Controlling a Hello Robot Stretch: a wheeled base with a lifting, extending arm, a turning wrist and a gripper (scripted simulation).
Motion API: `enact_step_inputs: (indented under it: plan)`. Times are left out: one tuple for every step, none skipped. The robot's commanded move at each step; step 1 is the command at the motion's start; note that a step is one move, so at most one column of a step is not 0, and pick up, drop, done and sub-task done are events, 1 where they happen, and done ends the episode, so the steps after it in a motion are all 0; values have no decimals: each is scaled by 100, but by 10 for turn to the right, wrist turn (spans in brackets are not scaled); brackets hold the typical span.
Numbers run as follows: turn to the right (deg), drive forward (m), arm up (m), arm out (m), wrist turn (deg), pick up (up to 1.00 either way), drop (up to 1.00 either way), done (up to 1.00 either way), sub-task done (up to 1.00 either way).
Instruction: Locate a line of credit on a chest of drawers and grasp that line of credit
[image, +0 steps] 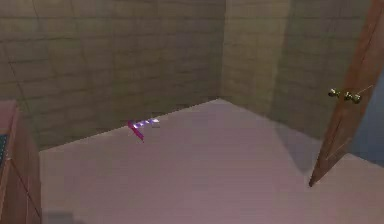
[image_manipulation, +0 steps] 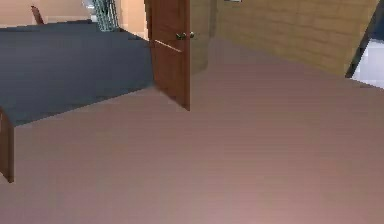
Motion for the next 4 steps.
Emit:
enact_step_inputs:
  plan:
    - [450, 0, 0, 0, 0, 0, 0, 0, 0]
    - [150, 0, 0, 0, 0, 0, 0, 0, 0]
    - [0, 5, 0, 0, 0, 0, 0, 0, 0]
    - [-450, 0, 0, 0, 0, 0, 0, 0, 0]
